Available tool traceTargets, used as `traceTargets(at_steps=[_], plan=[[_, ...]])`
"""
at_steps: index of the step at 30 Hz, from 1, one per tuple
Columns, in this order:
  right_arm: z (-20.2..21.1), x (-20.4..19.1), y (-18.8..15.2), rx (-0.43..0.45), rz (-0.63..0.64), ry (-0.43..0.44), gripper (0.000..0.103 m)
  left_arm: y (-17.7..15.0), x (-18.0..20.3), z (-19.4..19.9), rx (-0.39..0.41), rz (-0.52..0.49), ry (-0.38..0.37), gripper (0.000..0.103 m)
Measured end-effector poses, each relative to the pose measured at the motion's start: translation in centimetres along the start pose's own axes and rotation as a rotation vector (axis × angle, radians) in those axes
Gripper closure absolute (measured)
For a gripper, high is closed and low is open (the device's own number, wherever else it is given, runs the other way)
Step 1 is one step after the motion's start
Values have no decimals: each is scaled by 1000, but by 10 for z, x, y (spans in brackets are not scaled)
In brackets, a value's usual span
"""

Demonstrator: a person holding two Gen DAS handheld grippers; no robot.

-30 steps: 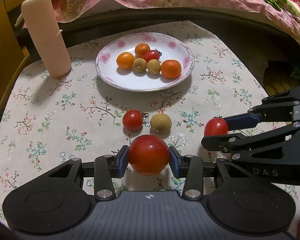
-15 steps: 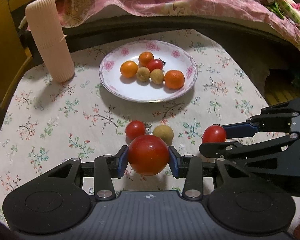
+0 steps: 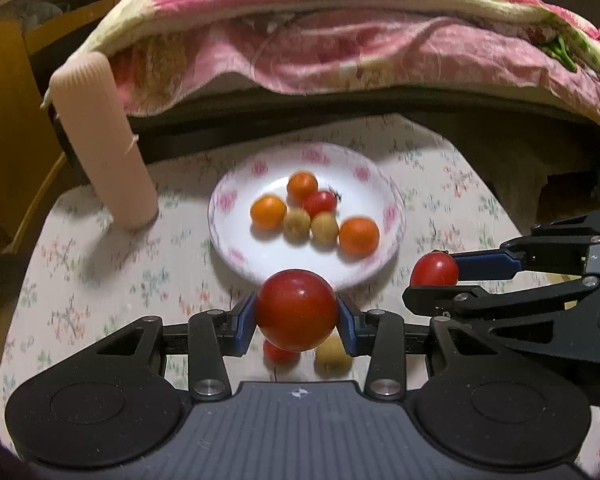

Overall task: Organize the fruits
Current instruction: 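Carry both tomatoes to the white plate and open both tools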

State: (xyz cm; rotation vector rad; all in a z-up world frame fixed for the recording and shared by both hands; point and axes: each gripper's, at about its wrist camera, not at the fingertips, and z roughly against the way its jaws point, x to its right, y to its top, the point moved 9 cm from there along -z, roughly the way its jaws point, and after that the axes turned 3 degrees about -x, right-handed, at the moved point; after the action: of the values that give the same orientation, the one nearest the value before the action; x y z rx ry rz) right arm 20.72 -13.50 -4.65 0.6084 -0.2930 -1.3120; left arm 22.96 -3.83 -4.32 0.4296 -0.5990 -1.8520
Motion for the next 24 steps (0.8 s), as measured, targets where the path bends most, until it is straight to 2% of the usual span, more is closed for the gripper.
traceTargets(at_steps=[10, 17, 24], plan=[[-33, 14, 42, 23, 72, -42, 62, 28, -15, -40, -25, 51, 6, 54], [-60, 22, 53, 16, 119, -51, 62, 33, -23, -63, -48, 77, 17, 54], [-68, 22, 61, 42, 149, -45, 61, 36, -29, -69, -55, 110, 1, 54]])
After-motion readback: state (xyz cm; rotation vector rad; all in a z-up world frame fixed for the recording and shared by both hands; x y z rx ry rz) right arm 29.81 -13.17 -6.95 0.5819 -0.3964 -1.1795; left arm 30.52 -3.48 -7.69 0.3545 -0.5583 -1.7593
